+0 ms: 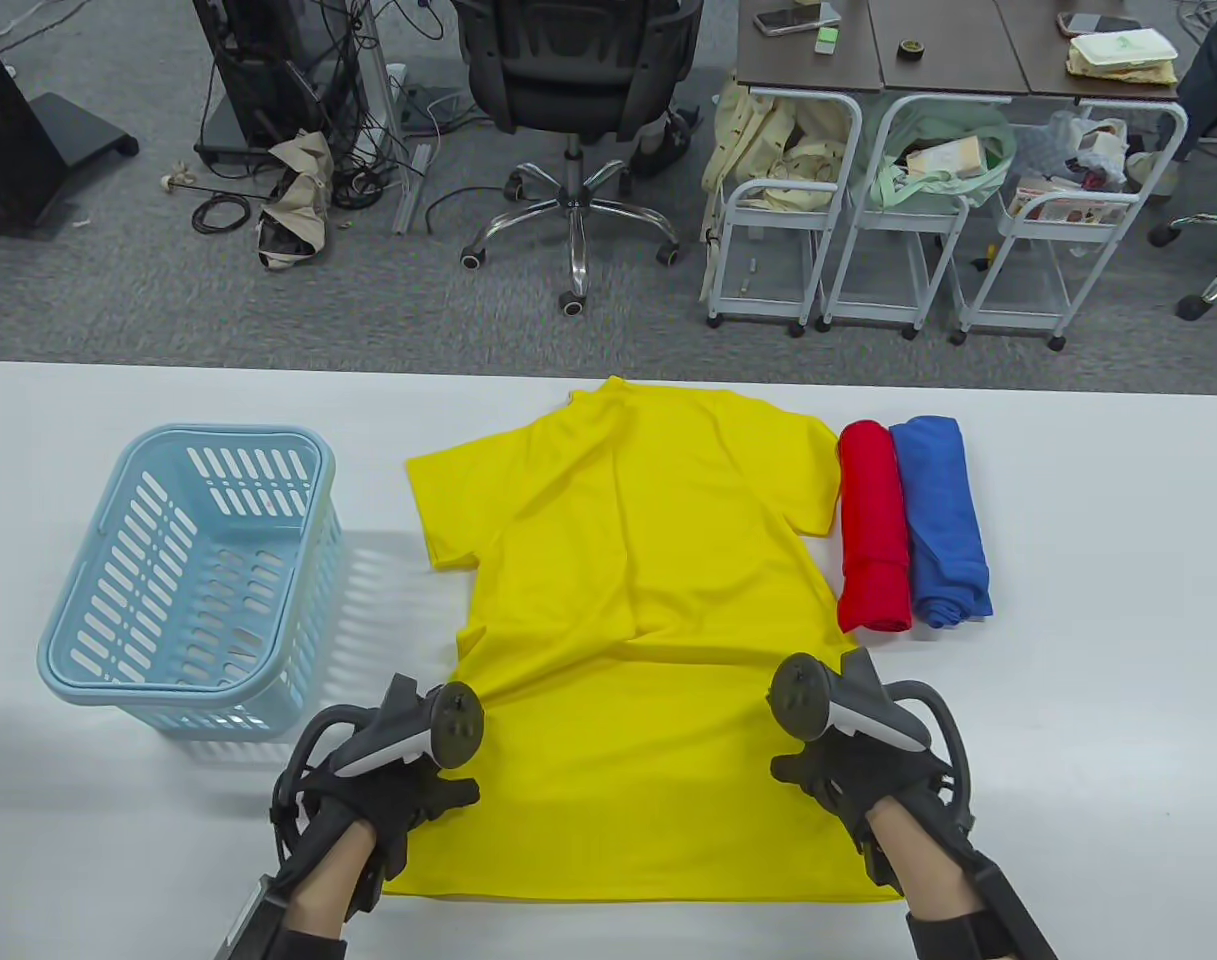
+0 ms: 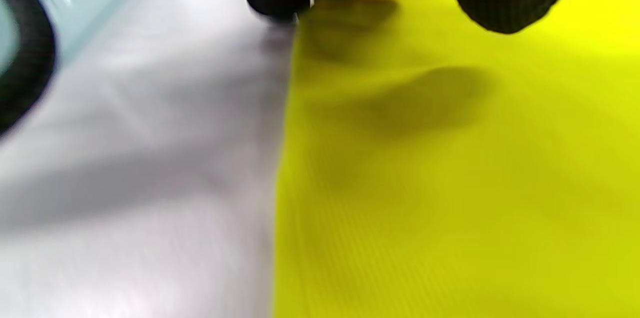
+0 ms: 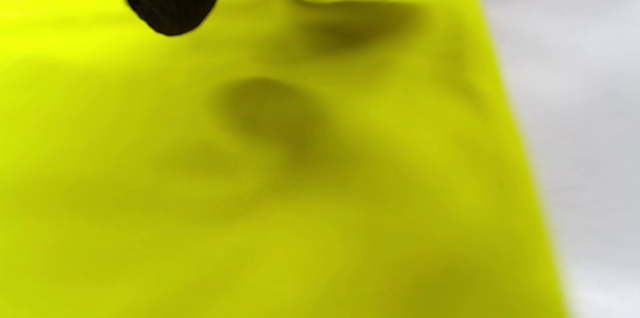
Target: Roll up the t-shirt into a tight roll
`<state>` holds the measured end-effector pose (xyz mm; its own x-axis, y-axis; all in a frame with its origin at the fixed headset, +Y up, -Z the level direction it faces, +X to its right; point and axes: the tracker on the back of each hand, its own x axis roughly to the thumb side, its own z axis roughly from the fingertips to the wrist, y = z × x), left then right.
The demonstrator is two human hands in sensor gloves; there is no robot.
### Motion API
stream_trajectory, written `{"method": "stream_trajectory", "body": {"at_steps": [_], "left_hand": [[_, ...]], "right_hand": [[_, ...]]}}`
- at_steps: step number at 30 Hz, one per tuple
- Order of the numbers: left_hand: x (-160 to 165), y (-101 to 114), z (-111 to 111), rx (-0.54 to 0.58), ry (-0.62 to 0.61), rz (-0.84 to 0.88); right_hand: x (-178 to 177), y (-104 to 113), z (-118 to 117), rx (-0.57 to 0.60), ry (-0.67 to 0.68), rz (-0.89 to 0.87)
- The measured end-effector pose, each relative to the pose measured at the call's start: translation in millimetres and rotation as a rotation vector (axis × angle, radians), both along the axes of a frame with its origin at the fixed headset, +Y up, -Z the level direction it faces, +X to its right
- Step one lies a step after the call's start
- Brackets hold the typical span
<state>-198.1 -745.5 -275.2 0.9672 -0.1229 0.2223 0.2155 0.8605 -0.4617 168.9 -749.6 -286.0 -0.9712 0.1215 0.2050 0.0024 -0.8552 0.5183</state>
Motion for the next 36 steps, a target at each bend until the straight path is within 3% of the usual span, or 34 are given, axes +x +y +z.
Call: {"method": "stream_trajectory", "body": {"at_steps": [4,6,10,13,16,18,20,22,26,30,33,36], "left_hand": [[20,19,-10,0.012,0.027,-0.049],[34,31,-22,0.010,0.035,-0.042],[58,43,-85,-0.010,0.114,0.046],[60,24,-140,-0.042,0.260,0.156],[46,-14,-187,-0.173,0.476,0.212],[32,-32,-206,-0.208,0.548,0.157],[19,-34,-221,-0.130,0.576,0.026],[5,-32,-232,-0.123,0.651,-0.046],[-8,-29,-241,-0.141,0.722,-0.036],[2,-22,-236,-0.066,0.719,-0.041],[22,-7,-206,-0.057,0.657,0.278],[42,4,-159,-0.048,0.429,0.209]], "right_hand": [[-8,-26,-1,-0.127,0.033,0.040],[-10,-18,-2,-0.080,0.041,0.053],[-13,-16,0,-0.070,0.053,0.084],[-11,-18,0,-0.081,0.053,0.072],[-10,-18,0,-0.081,0.056,0.074],[-11,-17,0,-0.083,0.055,0.076],[-11,-17,0,-0.083,0.056,0.078],[-11,-17,0,-0.083,0.057,0.081],[-12,-17,0,-0.086,0.058,0.085],[-12,-12,3,-0.078,0.063,0.098],[-14,-10,3,-0.061,0.058,0.092],[-19,-10,5,-0.046,0.072,0.114]]}}
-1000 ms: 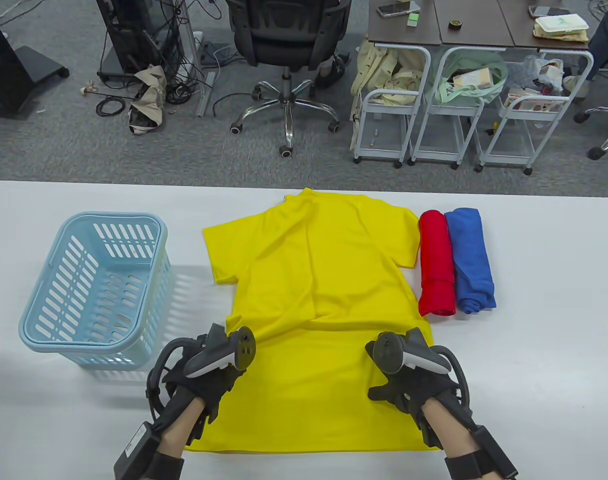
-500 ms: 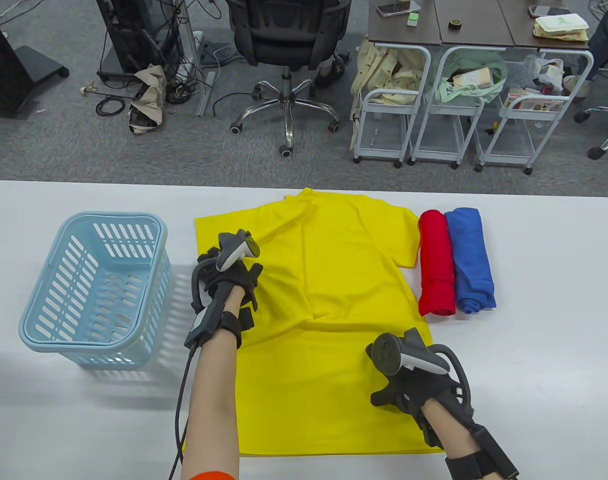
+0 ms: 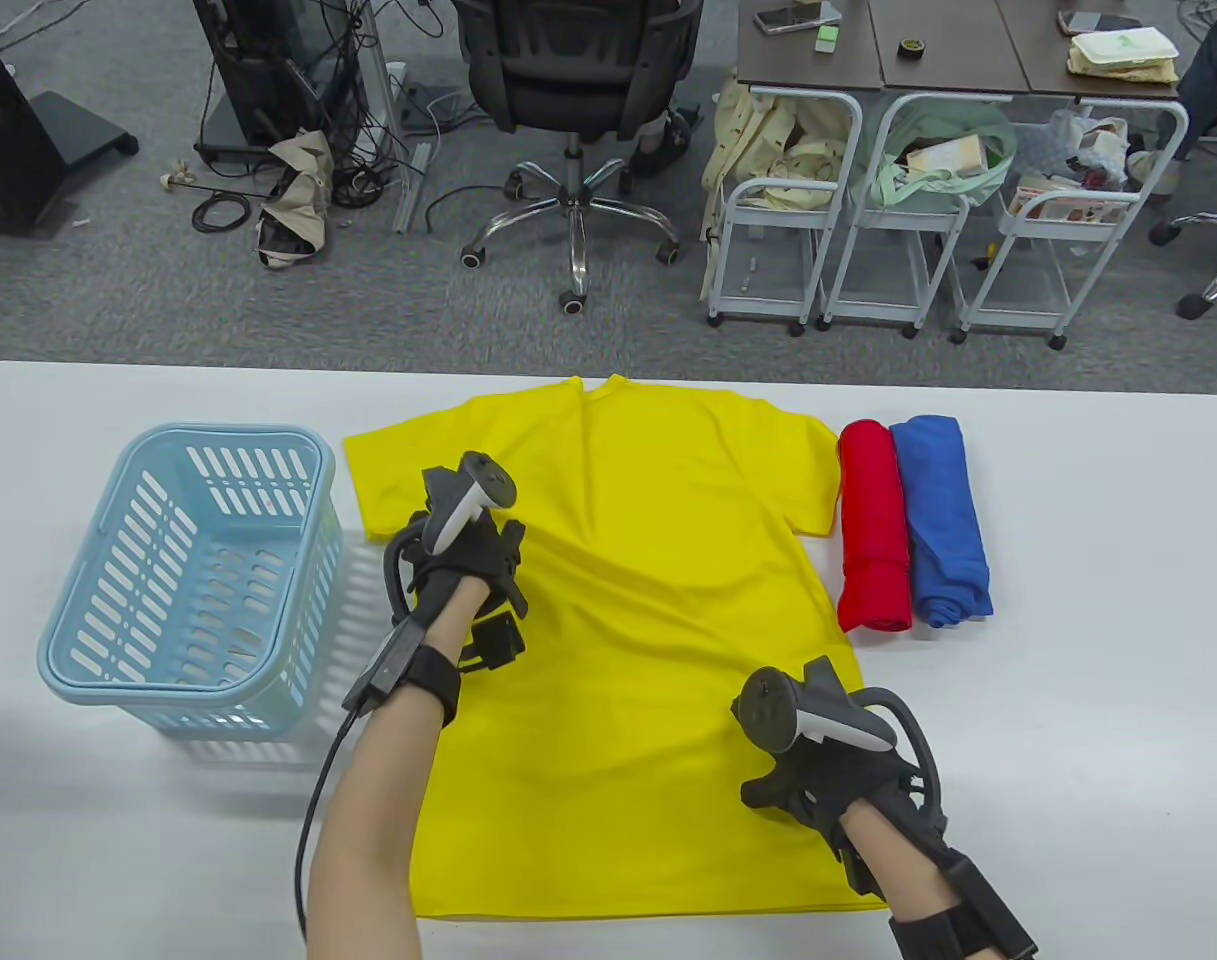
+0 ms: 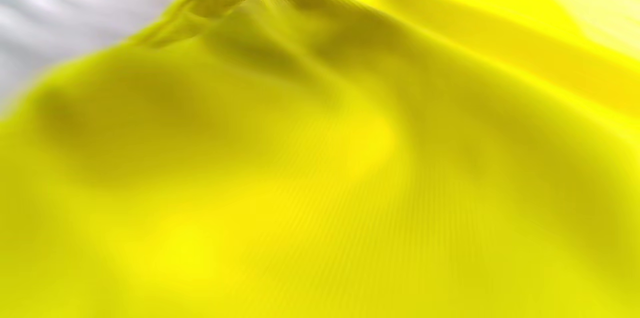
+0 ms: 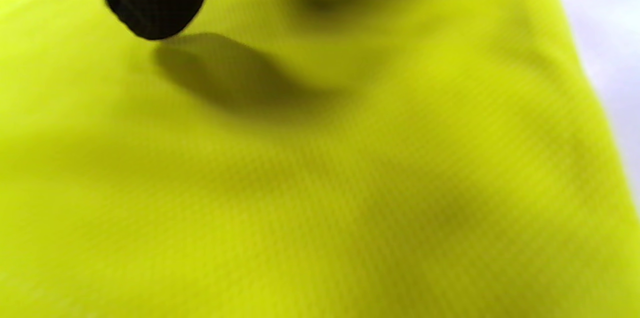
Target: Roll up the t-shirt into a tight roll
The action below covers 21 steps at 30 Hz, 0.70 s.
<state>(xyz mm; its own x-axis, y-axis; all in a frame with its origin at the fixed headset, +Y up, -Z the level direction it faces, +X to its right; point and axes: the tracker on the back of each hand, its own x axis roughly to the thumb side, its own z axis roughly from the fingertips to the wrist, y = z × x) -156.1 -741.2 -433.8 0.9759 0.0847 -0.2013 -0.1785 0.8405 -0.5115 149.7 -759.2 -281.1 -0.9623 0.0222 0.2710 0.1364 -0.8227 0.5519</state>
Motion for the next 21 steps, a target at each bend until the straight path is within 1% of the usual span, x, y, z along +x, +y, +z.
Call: {"method": "stream_trajectory", "body": {"at_steps": [2,4,6,8,10,11,13,14,15,16,17,18,19,21], "left_hand": [[6,-3,29,0.003,-0.115,-0.057],[6,-17,66,-0.026,-0.188,-0.092],[-3,-33,89,-0.042,-0.210,-0.175],[-17,-44,107,-0.079,-0.194,-0.264],[-27,-39,120,-0.030,-0.142,-0.244],[-29,-34,125,-0.033,-0.117,-0.239],[-33,-25,127,-0.010,-0.111,-0.241],[-35,-24,128,0.019,-0.109,-0.189],[-36,-27,127,0.028,-0.136,-0.123],[-37,-35,125,0.007,-0.149,-0.065],[-37,-42,125,-0.024,-0.131,-0.057],[-36,-50,125,-0.064,-0.136,-0.073],[-35,-51,124,-0.080,-0.166,-0.116],[-34,-46,121,-0.052,-0.200,-0.147]], "right_hand": [[-2,-1,3,-0.001,0.008,0.006],[-2,-2,4,-0.007,0.004,0.006],[-2,0,5,-0.013,0.004,-0.013],[-3,4,7,-0.019,0.013,-0.044],[-6,10,8,-0.038,0.043,-0.122],[-7,13,8,-0.053,0.047,-0.166],[-7,20,4,-0.059,0.050,-0.217],[-6,24,0,-0.058,0.028,-0.238],[-5,27,-3,-0.057,0.017,-0.249],[-4,32,-8,-0.042,0.007,-0.263],[-3,35,-12,-0.030,-0.007,-0.266],[-4,39,-19,-0.019,-0.023,-0.259],[-5,41,-25,-0.016,-0.026,-0.247],[-12,45,-45,-0.012,-0.039,-0.213]]}}
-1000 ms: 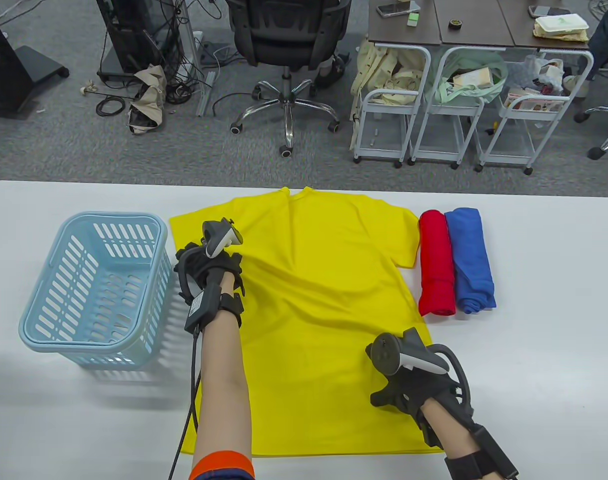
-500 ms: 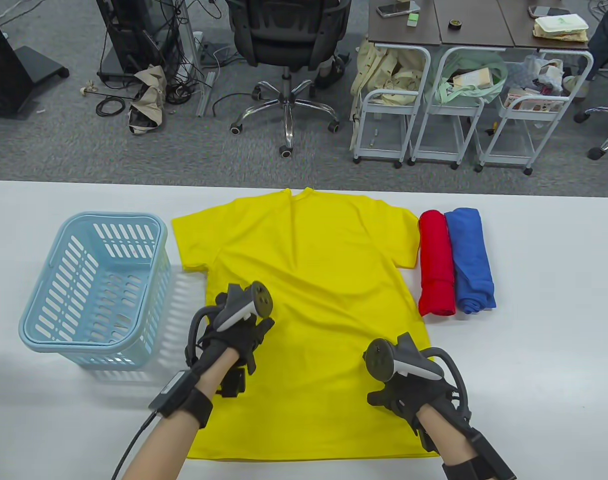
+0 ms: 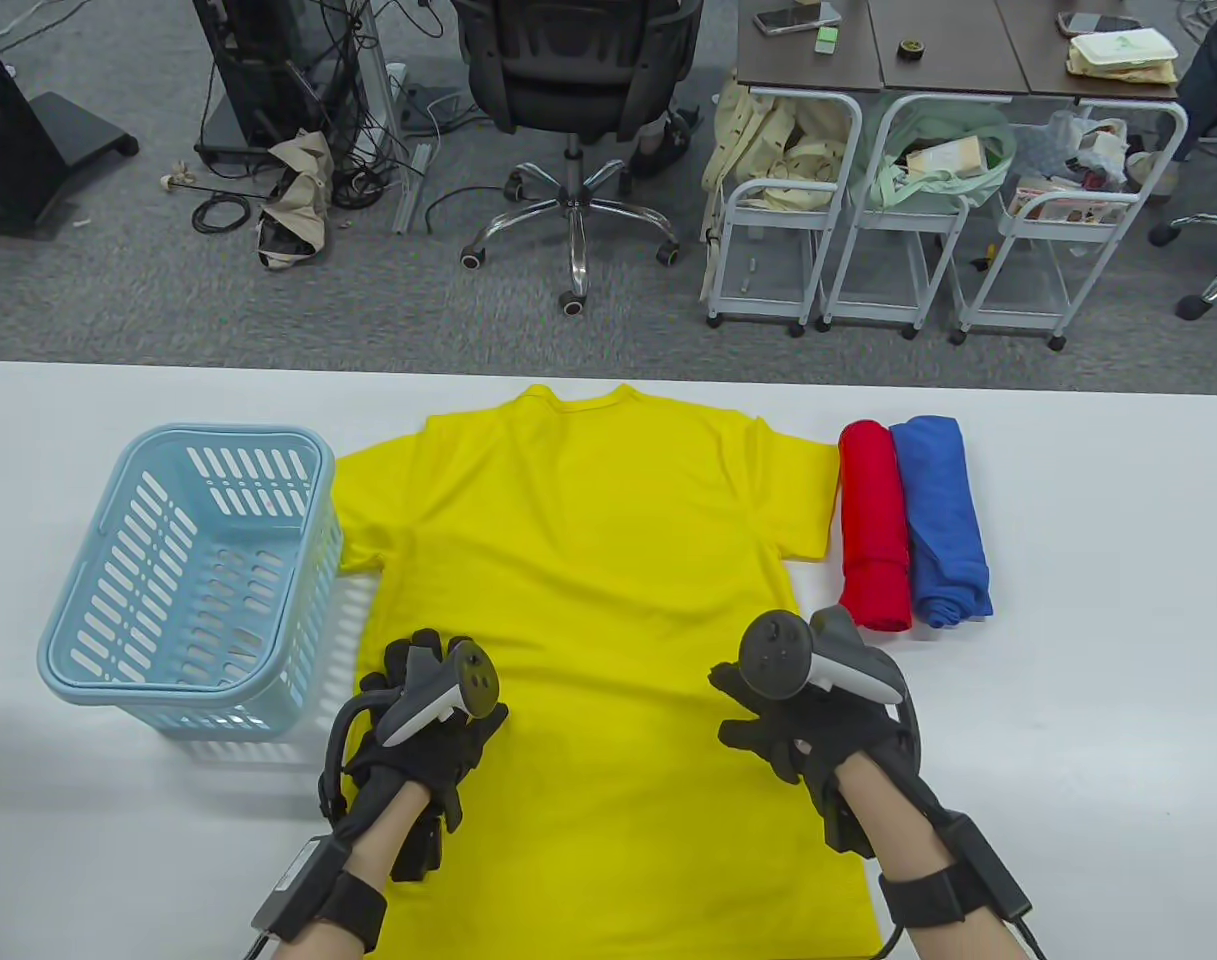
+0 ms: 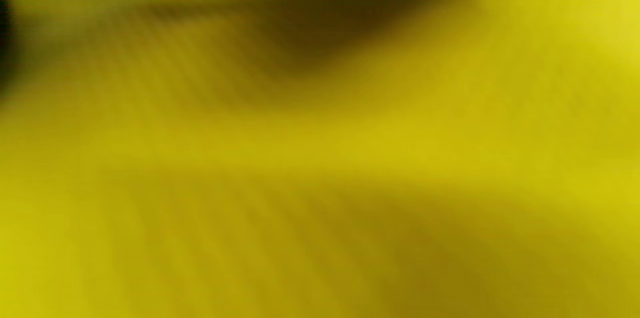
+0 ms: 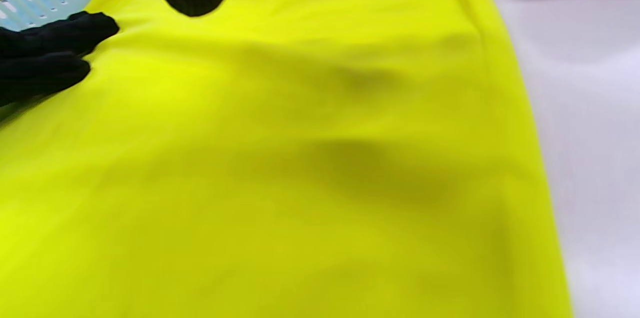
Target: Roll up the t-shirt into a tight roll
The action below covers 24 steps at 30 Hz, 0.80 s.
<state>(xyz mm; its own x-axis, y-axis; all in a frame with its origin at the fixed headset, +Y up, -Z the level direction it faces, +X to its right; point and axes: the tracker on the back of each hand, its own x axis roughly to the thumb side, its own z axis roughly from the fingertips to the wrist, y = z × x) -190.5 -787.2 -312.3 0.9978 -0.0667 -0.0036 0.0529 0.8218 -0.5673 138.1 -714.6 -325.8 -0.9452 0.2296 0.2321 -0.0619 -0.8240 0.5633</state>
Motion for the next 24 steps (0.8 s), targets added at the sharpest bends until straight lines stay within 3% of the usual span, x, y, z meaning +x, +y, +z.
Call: {"method": "stream_trajectory", "body": {"at_steps": [6,11,13,16,21,24], "left_hand": [[-3,0,-1,-0.004,0.011,0.027],[-8,6,0,0.029,0.024,0.073],[-9,10,3,0.042,0.020,0.085],[-8,10,7,0.025,-0.002,0.083],[-11,4,7,-0.054,-0.040,0.018],[-10,5,7,-0.034,-0.053,0.023]], "right_hand": [[-32,-12,-70,-0.061,-0.049,0.063],[-37,-53,-124,-0.198,-0.188,0.177],[-27,-67,-135,-0.248,-0.252,0.208],[-16,-68,-148,-0.205,-0.326,0.198],[-2,-68,-156,-0.239,-0.346,0.187],[-3,-66,-156,-0.226,-0.337,0.202]]}}
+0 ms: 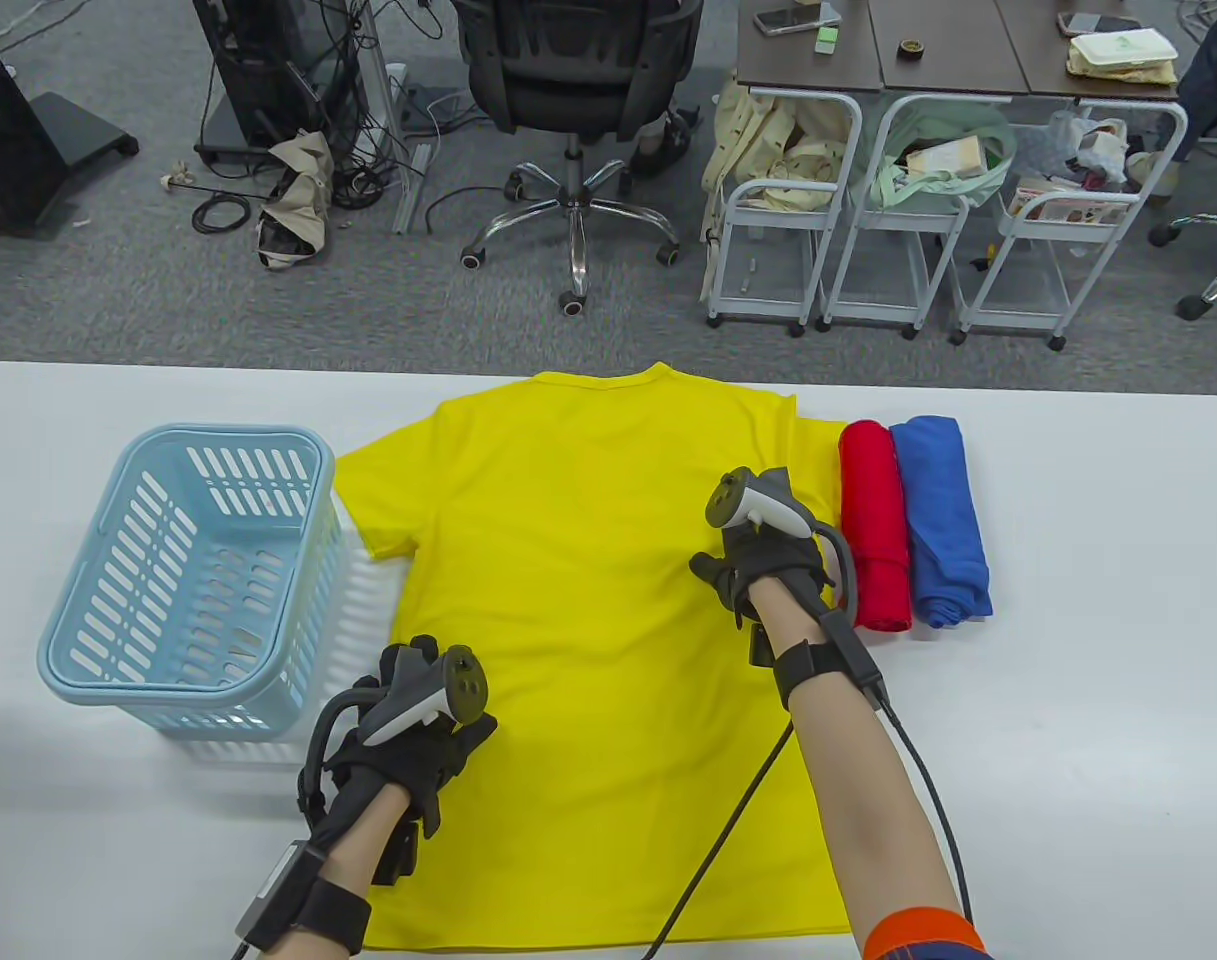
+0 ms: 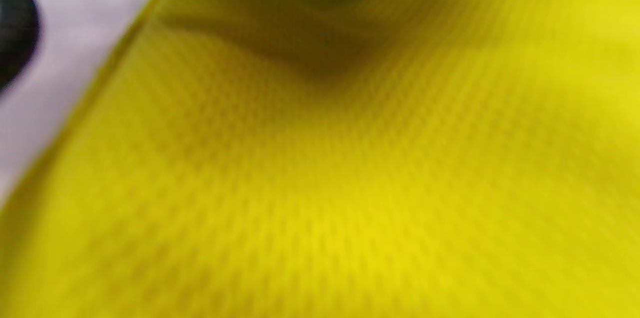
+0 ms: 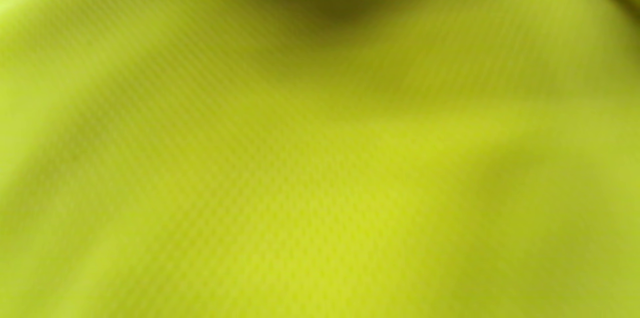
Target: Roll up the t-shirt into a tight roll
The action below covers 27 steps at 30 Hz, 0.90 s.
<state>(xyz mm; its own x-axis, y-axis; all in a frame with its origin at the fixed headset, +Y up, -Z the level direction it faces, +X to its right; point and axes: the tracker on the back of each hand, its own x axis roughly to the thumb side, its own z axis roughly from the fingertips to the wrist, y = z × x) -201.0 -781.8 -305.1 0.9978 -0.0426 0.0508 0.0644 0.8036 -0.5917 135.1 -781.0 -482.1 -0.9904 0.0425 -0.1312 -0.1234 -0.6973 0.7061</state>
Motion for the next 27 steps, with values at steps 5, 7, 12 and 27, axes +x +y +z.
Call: {"method": "stream_trajectory", "body": {"at_steps": [5,7,12,27], "left_hand": [[0,8,0,0.036,-0.023,0.040],[-1,7,0,0.033,-0.019,0.049],[0,-3,-1,0.000,-0.043,0.008],[4,42,-80,0.030,0.087,0.105]], "right_hand": [[-26,17,23,0.118,0.131,-0.039],[-43,24,45,0.150,0.224,-0.044],[-66,15,95,0.092,0.366,-0.051],[-27,12,80,0.073,0.277,-0.030]]}}
